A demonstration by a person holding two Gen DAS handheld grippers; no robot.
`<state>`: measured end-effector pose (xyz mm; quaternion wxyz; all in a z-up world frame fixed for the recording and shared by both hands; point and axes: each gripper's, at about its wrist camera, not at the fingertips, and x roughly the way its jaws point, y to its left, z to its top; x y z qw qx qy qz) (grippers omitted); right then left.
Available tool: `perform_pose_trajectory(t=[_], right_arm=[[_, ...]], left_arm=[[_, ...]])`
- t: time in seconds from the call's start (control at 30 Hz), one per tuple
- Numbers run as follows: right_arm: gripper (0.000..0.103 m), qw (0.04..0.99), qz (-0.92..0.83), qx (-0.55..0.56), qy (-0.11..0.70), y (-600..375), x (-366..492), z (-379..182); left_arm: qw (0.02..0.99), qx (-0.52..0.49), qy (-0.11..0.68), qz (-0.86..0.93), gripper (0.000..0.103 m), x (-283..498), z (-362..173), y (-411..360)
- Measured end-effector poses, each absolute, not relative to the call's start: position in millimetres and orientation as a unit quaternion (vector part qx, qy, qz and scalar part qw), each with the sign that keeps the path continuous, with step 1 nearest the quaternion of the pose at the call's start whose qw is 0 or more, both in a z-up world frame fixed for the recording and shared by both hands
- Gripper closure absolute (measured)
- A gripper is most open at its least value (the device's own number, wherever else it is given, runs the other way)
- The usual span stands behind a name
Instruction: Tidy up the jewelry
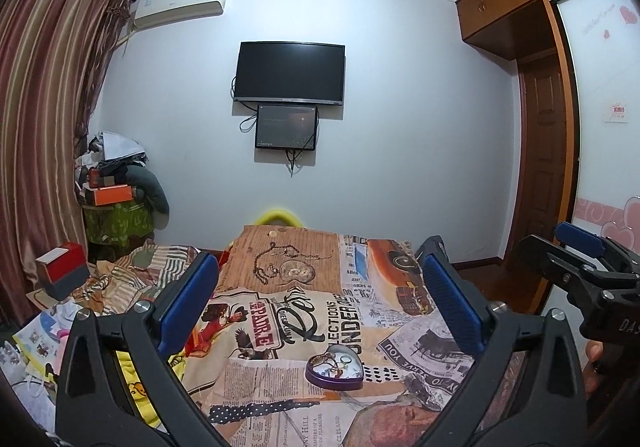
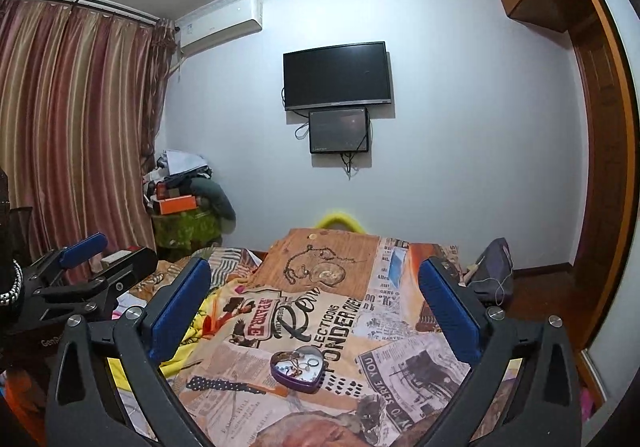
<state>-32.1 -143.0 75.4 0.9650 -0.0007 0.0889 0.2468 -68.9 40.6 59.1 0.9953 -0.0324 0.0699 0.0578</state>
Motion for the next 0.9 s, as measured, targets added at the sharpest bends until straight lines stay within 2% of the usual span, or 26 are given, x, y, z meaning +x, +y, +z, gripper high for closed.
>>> perform_pose_trajectory(t=[0.9], right_arm=[[0.000,0.963,0.246,0.002,0.113,-144.1,-28.7,76.7]], left_arm=[[0.994,-0.032,0.087,0.058,0.001,-58.9,51.9,40.1]])
